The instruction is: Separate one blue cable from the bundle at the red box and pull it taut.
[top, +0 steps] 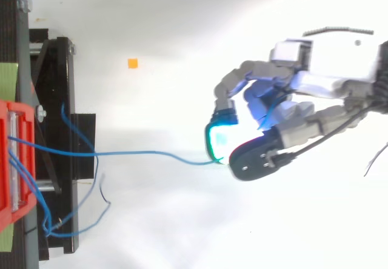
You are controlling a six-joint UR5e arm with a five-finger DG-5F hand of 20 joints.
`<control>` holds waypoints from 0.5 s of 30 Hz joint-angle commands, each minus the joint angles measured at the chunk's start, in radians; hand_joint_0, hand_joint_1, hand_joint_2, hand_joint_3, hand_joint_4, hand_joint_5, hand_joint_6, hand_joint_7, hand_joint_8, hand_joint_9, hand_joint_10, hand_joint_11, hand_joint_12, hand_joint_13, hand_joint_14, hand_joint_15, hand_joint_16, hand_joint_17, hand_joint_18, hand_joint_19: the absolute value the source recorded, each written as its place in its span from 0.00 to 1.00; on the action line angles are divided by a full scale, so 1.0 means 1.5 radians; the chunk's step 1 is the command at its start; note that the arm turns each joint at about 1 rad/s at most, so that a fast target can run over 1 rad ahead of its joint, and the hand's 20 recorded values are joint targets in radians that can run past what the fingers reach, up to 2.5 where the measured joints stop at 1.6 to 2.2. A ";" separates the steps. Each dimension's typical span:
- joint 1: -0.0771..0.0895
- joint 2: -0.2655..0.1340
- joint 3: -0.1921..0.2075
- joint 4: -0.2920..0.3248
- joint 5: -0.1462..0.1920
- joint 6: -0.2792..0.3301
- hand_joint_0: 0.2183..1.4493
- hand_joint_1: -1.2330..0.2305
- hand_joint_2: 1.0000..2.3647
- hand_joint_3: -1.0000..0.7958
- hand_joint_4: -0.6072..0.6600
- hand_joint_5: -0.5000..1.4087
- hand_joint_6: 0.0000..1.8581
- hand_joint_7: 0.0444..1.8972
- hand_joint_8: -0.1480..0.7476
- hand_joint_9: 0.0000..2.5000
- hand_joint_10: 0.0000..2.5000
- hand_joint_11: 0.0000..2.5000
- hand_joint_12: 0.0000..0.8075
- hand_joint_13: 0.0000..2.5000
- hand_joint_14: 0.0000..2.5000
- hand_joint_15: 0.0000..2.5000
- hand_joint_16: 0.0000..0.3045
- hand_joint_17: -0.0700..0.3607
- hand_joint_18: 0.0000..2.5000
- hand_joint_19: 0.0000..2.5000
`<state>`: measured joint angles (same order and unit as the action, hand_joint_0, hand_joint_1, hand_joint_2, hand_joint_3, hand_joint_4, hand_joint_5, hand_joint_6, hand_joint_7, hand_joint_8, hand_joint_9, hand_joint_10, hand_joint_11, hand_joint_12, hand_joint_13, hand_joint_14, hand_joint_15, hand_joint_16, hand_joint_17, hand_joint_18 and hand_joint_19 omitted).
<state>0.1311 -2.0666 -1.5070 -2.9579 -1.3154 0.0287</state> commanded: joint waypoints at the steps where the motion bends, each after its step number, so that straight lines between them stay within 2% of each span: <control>1: 0.001 0.039 -0.061 0.032 0.023 0.000 0.36 0.27 0.01 0.58 0.41 0.21 0.51 0.60 0.57 0.27 1.00 0.67 0.50 0.40 1.00 0.57 0.17 0.43 0.62 0.55; 7: -0.001 0.046 -0.091 0.064 0.030 0.000 0.35 0.27 0.01 0.59 0.41 0.21 0.51 0.60 0.57 0.27 1.00 0.69 0.50 0.40 1.00 0.57 0.17 0.43 0.62 0.56; 10: 0.000 0.046 -0.090 0.074 0.031 -0.002 0.35 0.27 0.01 0.59 0.41 0.21 0.51 0.60 0.57 0.27 1.00 0.68 0.50 0.40 1.00 0.57 0.16 0.42 0.62 0.56; 15: 0.006 0.046 -0.090 0.135 0.046 -0.018 0.36 0.27 0.01 0.58 0.41 0.21 0.51 0.60 0.57 0.27 1.00 0.68 0.50 0.40 1.00 0.58 0.16 0.42 0.62 0.55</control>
<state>0.1356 -1.9978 -1.6410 -2.8079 -1.2605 0.0167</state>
